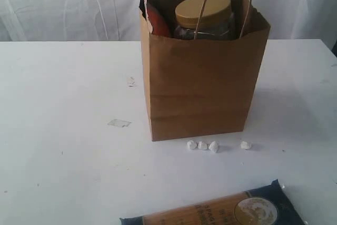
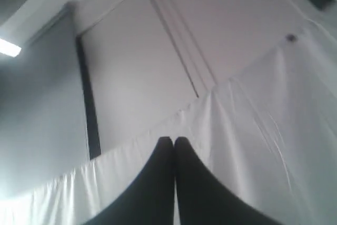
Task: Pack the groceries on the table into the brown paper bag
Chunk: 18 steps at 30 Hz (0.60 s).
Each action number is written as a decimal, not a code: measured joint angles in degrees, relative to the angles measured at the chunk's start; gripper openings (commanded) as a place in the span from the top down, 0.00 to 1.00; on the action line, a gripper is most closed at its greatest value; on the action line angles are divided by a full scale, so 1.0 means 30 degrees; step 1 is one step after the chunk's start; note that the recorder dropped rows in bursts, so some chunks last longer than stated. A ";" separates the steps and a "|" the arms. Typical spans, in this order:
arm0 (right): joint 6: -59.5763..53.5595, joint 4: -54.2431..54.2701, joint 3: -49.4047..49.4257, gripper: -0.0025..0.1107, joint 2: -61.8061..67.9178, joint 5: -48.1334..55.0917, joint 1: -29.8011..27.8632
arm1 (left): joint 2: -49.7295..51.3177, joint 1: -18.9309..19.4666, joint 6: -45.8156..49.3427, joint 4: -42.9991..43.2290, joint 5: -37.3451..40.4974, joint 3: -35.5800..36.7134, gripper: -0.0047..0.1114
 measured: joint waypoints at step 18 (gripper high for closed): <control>-0.6147 -0.4441 -0.3943 0.98 1.8142 1.6136 0.1093 | -0.3139 -0.0173 -0.0238 -0.1365 0.6752 0.2532 0.96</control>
